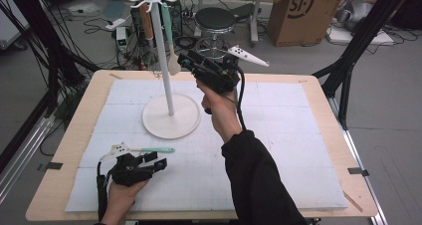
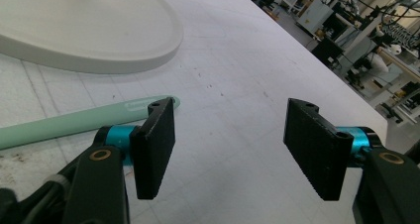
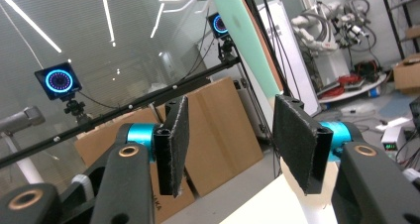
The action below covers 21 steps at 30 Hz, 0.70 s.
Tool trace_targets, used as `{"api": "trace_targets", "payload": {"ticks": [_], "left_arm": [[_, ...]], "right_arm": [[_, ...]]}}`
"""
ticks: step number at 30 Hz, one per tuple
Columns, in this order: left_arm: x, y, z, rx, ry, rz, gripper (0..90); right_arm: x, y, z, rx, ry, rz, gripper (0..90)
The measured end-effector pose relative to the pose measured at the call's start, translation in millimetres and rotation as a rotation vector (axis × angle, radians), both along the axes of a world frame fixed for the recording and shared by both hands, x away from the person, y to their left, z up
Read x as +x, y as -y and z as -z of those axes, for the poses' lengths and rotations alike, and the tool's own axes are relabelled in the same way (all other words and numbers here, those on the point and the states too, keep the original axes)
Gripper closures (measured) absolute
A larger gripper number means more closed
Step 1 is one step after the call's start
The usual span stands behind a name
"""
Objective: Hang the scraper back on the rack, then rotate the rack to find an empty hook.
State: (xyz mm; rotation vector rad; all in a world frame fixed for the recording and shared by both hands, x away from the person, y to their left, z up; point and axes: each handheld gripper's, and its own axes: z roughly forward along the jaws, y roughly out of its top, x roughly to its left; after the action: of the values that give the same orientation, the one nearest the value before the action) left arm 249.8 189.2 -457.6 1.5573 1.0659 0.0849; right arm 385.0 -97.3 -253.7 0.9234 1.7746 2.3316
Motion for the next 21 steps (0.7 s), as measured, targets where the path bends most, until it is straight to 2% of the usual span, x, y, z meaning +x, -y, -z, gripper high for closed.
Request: {"api": "trace_targets", "payload": {"ticks": [3,7,9,11,12,14,15,17,21], "left_arm": [[0.0,0.7,-0.1,-0.001,-0.003,-0.002,37.4],[-0.1,0.5,-0.1,-0.001,-0.004,-0.001,37.4],[-0.1,0.5,-0.1,-0.001,-0.003,-0.001,37.4],[0.3,0.5,-0.1,-0.002,-0.001,-0.004,37.4],[0.4,0.3,0.0,-0.002,-0.001,-0.004,37.4],[0.4,0.0,0.0,-0.003,-0.002,-0.001,37.4],[0.4,0.0,0.0,-0.004,-0.002,0.000,37.4],[0.5,-0.3,0.0,-0.008,-0.001,-0.002,37.4],[0.1,-0.8,-0.1,-0.012,-0.003,0.000,37.4]], "right_arm": [[-3.5,0.6,-0.1,0.019,-0.001,0.018,49.4],[-3.5,4.2,-4.3,0.102,0.010,0.025,63.0],[-1.0,6.9,-8.9,0.123,0.014,0.041,63.8],[4.1,8.5,-13.8,0.139,0.000,0.055,64.4],[5.8,9.1,-16.2,0.156,-0.007,0.053,68.3],[8.8,10.1,-21.1,0.172,-0.013,0.058,79.8],[10.2,10.0,-23.1,0.175,0.003,0.062,84.2],[10.5,9.8,-27.0,0.176,0.014,0.086,89.1],[15.4,6.5,-34.3,0.180,0.026,0.071,90.0]]}}
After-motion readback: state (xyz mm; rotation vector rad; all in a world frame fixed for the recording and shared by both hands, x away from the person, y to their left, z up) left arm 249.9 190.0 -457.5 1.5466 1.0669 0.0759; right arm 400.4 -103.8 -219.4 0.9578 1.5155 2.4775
